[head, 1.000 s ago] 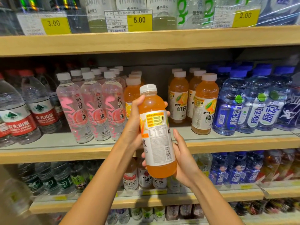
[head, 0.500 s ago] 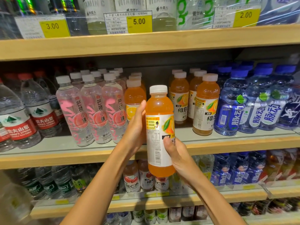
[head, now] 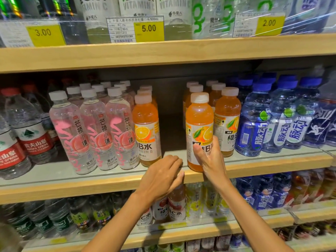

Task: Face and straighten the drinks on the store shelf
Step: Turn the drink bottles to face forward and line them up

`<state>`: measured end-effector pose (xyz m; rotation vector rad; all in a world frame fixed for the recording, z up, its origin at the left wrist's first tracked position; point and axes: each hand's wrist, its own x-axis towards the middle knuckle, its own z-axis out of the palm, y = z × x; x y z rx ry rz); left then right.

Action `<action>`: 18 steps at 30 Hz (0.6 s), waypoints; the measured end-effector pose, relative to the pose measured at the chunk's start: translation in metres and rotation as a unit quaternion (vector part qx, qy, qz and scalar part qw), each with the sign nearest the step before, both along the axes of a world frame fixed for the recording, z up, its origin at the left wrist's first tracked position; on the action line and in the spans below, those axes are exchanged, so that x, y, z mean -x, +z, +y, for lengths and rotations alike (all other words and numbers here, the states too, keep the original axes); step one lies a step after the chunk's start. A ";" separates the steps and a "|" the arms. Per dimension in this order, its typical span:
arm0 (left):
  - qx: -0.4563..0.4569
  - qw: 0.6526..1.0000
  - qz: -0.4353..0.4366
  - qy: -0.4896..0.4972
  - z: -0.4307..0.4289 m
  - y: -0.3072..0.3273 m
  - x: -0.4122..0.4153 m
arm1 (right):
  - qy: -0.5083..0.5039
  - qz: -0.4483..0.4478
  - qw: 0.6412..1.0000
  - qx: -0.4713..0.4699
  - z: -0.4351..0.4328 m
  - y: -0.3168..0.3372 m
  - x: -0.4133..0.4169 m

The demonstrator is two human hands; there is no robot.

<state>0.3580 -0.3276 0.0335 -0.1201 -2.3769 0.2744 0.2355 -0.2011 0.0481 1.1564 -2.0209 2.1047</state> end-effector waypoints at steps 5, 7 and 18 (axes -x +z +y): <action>0.085 0.996 -0.005 0.010 -0.005 -0.008 0.007 | -0.036 0.014 0.999 -0.024 0.001 0.001 0.002; 0.082 0.997 0.006 0.007 -0.006 -0.011 0.007 | -0.097 0.033 0.994 -0.038 0.004 -0.004 -0.003; 0.067 0.998 0.008 0.007 -0.007 -0.013 0.006 | -0.270 0.090 0.955 -0.083 0.002 -0.010 -0.009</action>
